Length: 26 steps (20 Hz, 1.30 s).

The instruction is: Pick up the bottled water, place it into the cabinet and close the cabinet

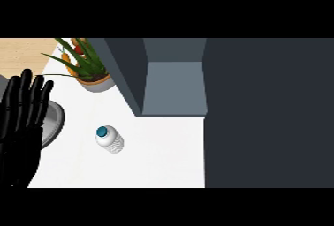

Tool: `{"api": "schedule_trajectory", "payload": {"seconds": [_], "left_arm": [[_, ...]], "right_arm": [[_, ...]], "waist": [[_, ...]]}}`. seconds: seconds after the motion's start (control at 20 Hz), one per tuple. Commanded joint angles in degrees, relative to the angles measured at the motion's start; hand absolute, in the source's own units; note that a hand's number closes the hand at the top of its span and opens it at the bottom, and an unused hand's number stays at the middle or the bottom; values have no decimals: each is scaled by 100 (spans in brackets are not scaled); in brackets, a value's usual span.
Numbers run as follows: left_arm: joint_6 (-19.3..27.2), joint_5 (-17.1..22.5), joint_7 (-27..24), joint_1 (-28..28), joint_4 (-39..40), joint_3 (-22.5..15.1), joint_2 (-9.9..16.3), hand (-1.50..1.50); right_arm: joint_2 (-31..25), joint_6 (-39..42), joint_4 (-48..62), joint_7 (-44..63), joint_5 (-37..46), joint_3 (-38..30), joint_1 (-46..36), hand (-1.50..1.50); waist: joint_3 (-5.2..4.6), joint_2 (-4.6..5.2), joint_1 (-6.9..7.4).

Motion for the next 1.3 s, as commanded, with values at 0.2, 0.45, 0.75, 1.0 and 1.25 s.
{"api": "schedule_trajectory", "payload": {"seconds": [0.2, 0.45, 0.75, 1.0, 1.25], "left_arm": [[317, -734, 521, 155, -596, -1439, -440, -150], [428, 775, 1544, 643, -643, -1834, -450, -150], [1158, -133, 2216, 1394, -1916, -3180, -454, -150], [1423, -634, 2420, 1536, -2180, -3696, -453, -150], [1493, -600, 3054, 1491, -2853, -3477, -271, -150]], "right_arm": [[-160, 265, -789, 233, -269, -148, 793, -150], [1, 698, -1299, 1044, -1144, 642, 1370, -150], [-225, 1031, -1668, 1042, -1831, 39, 1865, -150], [-349, 1096, -2570, 1592, -2310, -236, 2326, -150], [-443, 1302, -2625, 1652, -2691, -555, 2357, -150]], "waist": [[-80, 115, -89], [-83, 89, -124], [-79, 110, -39], [-80, 98, -75], [-79, 95, -94]]}}
